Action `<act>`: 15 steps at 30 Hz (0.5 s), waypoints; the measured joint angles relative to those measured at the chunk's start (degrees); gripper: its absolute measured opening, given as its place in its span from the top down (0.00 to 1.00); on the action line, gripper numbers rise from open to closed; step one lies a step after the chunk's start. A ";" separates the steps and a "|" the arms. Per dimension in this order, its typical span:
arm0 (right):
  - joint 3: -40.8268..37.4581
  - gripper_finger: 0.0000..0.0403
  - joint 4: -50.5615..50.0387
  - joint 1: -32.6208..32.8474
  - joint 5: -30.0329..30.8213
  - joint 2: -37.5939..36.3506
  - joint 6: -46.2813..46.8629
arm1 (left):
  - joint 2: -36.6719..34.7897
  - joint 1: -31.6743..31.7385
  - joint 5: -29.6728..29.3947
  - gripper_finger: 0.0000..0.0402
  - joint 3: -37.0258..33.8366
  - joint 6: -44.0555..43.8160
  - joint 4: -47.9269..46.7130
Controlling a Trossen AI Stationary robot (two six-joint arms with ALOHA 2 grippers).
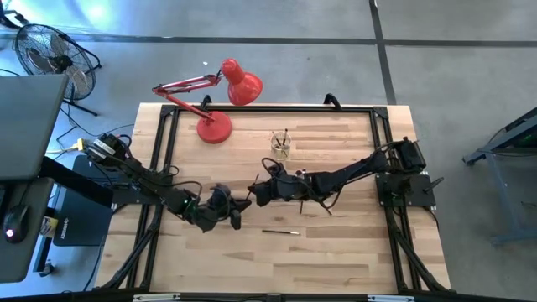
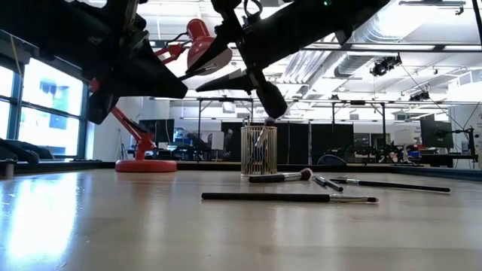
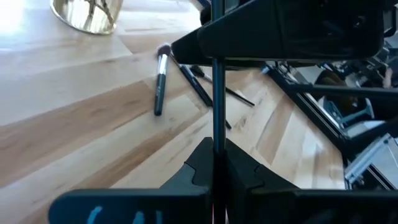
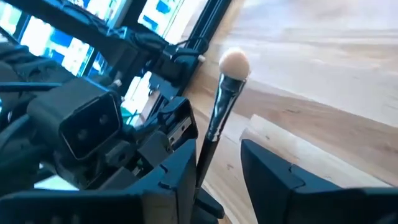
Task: Put items in baskets/containers
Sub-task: Put the paint brush into the wire bin
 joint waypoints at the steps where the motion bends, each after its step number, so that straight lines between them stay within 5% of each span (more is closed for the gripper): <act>1: 0.00 0.71 0.12 -0.02 0.45 0.00 0.11 | 0.00 0.00 -0.31 0.99 0.02 0.00 0.03; 15: 0.04 0.96 4.23 -0.32 2.51 -0.04 -4.60 | 0.00 0.07 -1.20 0.98 0.00 0.33 1.09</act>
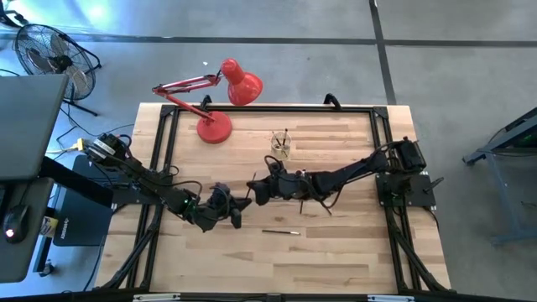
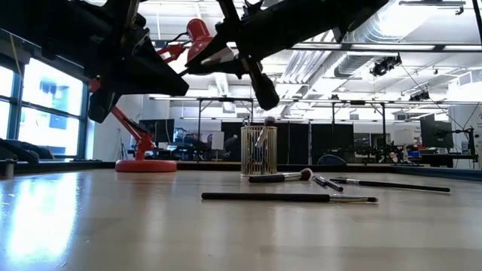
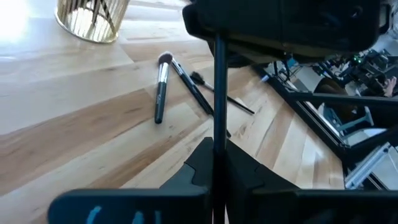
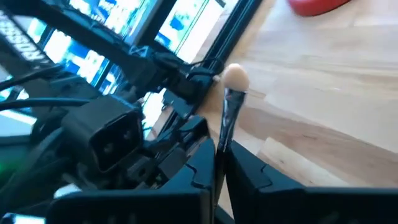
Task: Put items in baskets/containers
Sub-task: Put the paint brush into the wire bin
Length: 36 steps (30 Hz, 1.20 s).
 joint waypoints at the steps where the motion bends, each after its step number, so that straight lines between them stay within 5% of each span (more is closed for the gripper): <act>1: 0.00 0.97 0.03 -0.14 -1.04 -0.01 -0.52 | 0.00 0.00 0.51 0.97 0.00 -0.03 0.00; 9: 0.00 0.97 -1.49 -0.60 -5.67 -0.01 -3.20 | 0.04 1.74 4.38 0.80 0.00 -0.07 0.08; 18: -0.04 0.97 -3.11 -0.33 -7.40 -0.01 -3.50 | 0.04 6.80 12.25 0.77 0.00 -0.09 0.20; 36: -0.04 0.96 -5.05 0.74 -5.54 -0.01 -1.72 | 0.02 7.48 7.75 0.77 0.04 2.97 1.78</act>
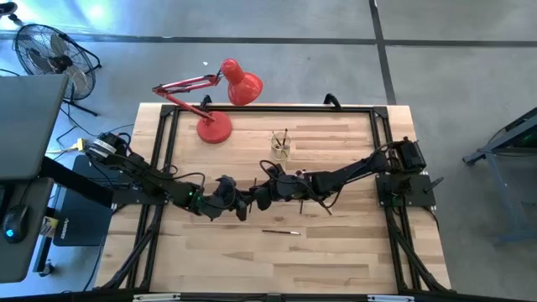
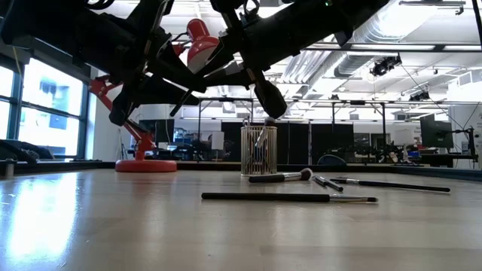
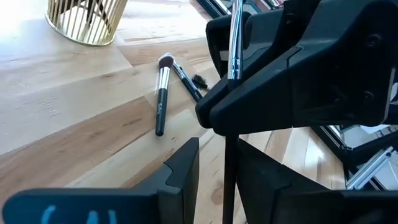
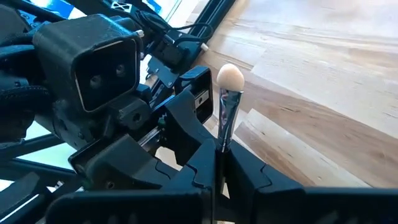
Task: Put items in baskets/containers
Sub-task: Put the paint brush into the wire bin
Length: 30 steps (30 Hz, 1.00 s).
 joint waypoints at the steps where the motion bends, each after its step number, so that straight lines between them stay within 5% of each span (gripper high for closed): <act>1: 0.00 0.96 -0.25 0.07 0.04 0.00 0.32 | 0.00 0.00 -0.10 0.77 0.00 0.02 0.02; 11: 0.00 0.96 -1.35 0.26 0.26 0.02 1.27 | -0.02 0.00 -1.51 0.78 0.02 0.42 0.17; 19: 0.00 0.96 -1.31 0.30 0.09 0.07 1.27 | -0.04 0.00 0.17 0.97 0.11 0.39 0.38; 30: -0.11 0.90 -0.23 0.35 -1.62 0.11 -1.08 | -0.11 0.00 1.61 0.98 0.07 0.44 0.10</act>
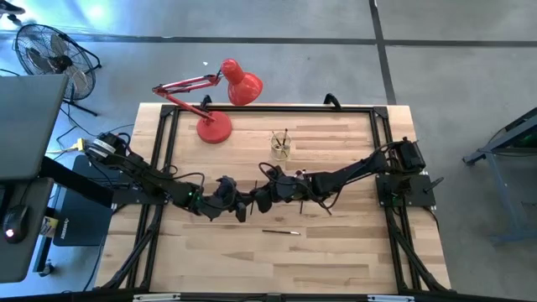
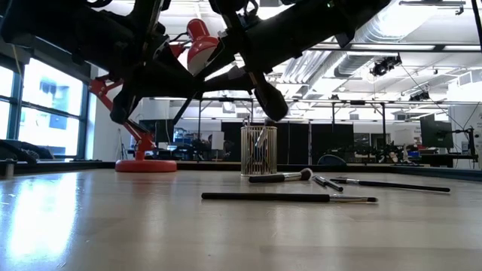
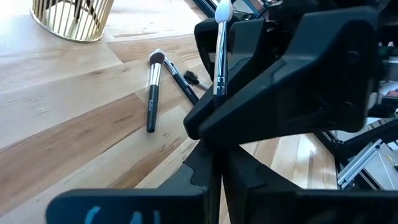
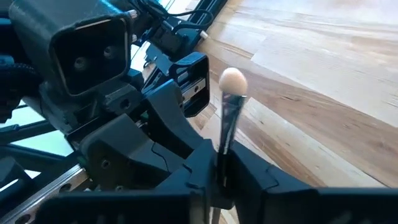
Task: Put items in baskets/containers
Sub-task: Put the paint brush into the wire bin
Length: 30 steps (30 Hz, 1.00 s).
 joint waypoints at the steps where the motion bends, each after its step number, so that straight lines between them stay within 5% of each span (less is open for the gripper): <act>1: 0.00 0.88 0.02 0.00 -0.04 0.00 -0.34 | 0.00 0.02 0.20 0.97 0.00 0.00 0.00; 9: 0.07 0.67 -3.41 -1.78 -5.94 -1.62 -3.56 | 0.09 0.09 0.70 0.98 -0.11 1.23 -0.80; 18: 0.20 0.54 -28.87 -5.49 -8.65 -11.69 -14.13 | 0.13 1.08 0.45 0.98 -0.17 1.62 -1.26; 24: 0.17 0.59 -51.52 -5.25 -1.95 -19.75 -23.38 | 0.13 6.04 3.39 0.98 -0.11 1.49 0.05; 30: -1.69 0.79 -66.15 -5.86 0.91 -26.85 -29.19 | 0.27 14.83 13.32 0.98 1.56 6.43 1.27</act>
